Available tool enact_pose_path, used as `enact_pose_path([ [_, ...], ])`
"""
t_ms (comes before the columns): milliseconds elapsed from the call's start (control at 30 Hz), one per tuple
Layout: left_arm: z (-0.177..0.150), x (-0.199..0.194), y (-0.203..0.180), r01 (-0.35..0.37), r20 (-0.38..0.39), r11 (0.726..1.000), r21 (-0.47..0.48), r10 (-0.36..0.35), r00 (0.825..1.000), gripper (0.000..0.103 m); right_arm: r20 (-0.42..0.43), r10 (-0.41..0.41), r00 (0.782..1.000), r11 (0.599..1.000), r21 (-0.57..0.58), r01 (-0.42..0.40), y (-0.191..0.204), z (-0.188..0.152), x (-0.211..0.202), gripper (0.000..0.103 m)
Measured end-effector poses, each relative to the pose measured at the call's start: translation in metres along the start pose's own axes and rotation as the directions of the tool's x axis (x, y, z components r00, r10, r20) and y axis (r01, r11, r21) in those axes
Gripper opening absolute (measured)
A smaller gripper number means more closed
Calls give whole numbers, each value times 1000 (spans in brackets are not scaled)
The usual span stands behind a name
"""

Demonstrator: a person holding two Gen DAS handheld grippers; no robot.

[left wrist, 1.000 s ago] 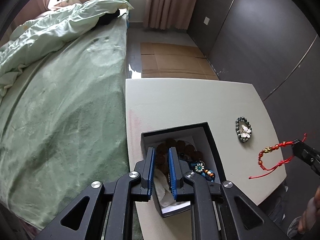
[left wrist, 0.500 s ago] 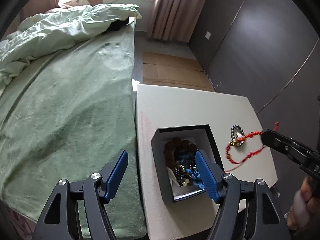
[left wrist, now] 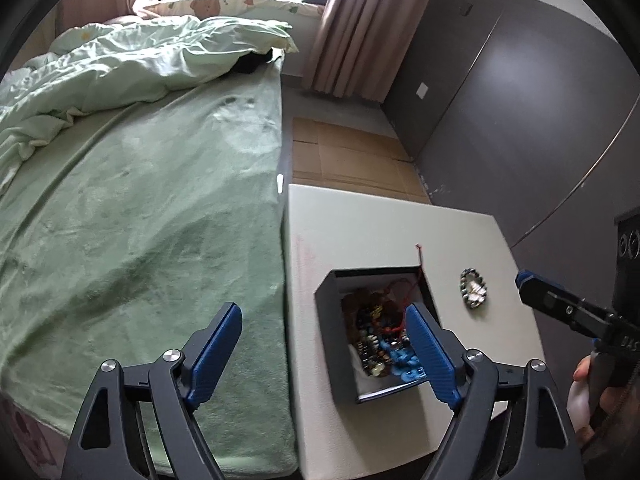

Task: Organize jewelry
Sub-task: 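Drop the silver ring into the box with the left gripper while the right drops the red bracelet, then grasp the dark bead bracelet beside the butterfly charm with the left gripper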

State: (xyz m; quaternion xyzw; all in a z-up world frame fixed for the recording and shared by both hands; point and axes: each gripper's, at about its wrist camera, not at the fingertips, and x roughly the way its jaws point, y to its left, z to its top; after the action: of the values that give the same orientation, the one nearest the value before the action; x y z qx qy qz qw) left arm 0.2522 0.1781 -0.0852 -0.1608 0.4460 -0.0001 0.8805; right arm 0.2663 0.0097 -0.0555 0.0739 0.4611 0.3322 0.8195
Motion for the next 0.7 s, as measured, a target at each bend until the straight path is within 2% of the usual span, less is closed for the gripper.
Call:
enact_pose_path([
  [400,4,11,-53,48,-4,996,77,-48,999,87,28,-67,997,989,134,63,-70,-10,-41,71],
  [700,8,28,-106,69,-13,980,189,-68,998,87,46,-101,994,973,214,89,-113,-21,-63,71],
])
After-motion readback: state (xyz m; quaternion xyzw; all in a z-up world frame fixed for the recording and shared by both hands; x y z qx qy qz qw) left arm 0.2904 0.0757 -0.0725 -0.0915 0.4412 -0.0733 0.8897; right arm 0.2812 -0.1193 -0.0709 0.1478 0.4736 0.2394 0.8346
